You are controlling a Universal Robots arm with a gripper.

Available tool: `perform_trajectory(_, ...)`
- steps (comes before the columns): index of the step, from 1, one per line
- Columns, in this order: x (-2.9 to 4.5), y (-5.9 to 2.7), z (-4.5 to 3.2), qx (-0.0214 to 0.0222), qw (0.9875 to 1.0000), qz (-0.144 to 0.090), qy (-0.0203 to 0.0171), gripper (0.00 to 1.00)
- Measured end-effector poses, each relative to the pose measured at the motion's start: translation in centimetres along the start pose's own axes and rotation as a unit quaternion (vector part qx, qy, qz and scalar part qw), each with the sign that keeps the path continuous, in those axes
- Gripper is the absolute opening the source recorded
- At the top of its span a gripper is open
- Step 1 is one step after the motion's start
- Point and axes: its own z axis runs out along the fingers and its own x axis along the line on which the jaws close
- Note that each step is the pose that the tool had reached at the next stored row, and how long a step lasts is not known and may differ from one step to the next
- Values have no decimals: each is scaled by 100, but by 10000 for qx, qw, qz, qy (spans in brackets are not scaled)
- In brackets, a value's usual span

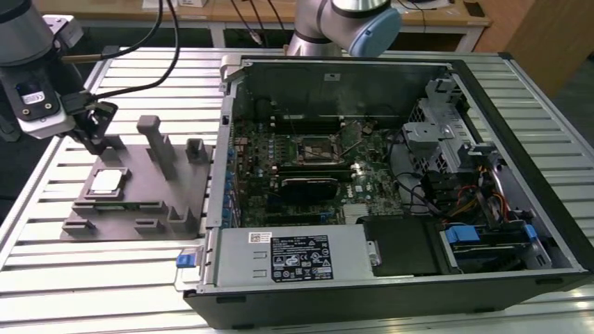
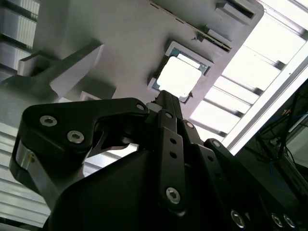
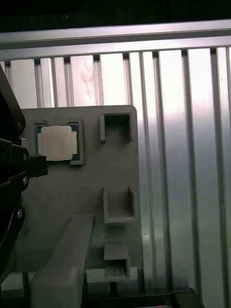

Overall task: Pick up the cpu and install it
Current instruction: 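Pick up the cpu and move it towards the insertion slot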

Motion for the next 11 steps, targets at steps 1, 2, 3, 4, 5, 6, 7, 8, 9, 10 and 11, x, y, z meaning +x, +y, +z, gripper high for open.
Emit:
perform_trajectory(1, 14, -2, 18, 0, 10000, 0, 0, 11)
perform_trajectory(2, 25, -5, 36, 0, 10000, 0, 0, 11)
perform_trajectory(3, 35, -8, 54, -1, 10000, 0, -1, 11)
perform_trajectory(4, 45, -11, 71, -1, 10000, 0, -1, 11)
perform_trajectory(5, 56, -15, 89, 0, 10000, 0, 0, 11)
perform_trajectory(6, 63, -20, 106, 0, 10000, 0, 0, 11)
perform_trajectory(7, 72, -25, 126, 0, 10000, 0, 0, 11)
perform_trajectory(8, 78, -30, 143, -1, 10000, 1, 0, 11)
perform_trajectory(9, 82, -37, 161, 0, 10000, 2, 0, 11)
perform_trajectory(10, 85, -45, 177, 0, 10000, 2, 1, 11)
perform_trajectory(11, 87, -53, 196, 0, 10000, 3, 0, 11)
